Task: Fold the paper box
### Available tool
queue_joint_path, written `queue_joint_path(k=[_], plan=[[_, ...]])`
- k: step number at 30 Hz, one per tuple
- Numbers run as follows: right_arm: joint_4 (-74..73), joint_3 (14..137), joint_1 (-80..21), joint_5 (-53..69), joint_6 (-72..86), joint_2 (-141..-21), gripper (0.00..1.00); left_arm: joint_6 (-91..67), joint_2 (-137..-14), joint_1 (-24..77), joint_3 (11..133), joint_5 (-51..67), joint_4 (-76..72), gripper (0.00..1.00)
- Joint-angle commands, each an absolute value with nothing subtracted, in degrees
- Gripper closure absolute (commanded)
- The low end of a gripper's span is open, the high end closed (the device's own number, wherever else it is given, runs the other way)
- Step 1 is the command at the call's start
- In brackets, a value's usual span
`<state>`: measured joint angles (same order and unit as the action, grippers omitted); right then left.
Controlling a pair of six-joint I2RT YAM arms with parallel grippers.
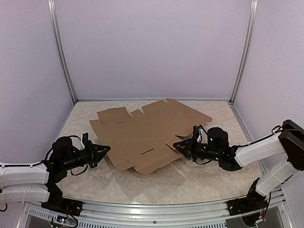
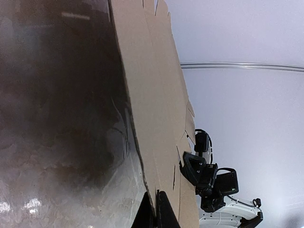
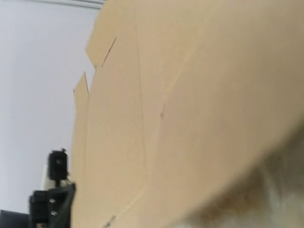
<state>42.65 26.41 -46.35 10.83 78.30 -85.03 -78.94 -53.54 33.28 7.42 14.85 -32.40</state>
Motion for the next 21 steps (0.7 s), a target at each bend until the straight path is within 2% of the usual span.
queue_joint_path(k=[1, 3, 8, 11, 17, 21], plan=[[37.2, 24.0, -46.8, 9.2, 73.8, -80.6, 0.96, -73.6, -50.1, 32.9, 11.1, 14.6, -24.1, 1.00], [34.1, 23.3, -46.8, 8.2, 71.8, -78.1, 0.85, -71.9, -49.1, 32.5, 12.4, 14.9, -21.0, 1.00], [26.5, 21.5, -46.8, 6.0, 67.3, -71.2, 0.71, -68.1, -48.7, 31.3, 16.4, 16.1, -13.4, 1.00], [16.8, 21.6, -46.8, 4.1, 63.0, -66.0, 0.61, -64.7, -50.7, 30.4, 19.8, 17.7, -7.6, 1.00], [-4.9, 23.9, -46.7, -6.5, 53.3, -51.9, 0.58, -54.6, -55.8, 30.7, 30.8, 14.7, 12.2, 1.00], [-13.6, 26.6, -46.8, -11.7, 49.0, -45.5, 0.58, -46.9, -59.7, 31.1, 39.3, 12.1, 22.9, 1.00]])
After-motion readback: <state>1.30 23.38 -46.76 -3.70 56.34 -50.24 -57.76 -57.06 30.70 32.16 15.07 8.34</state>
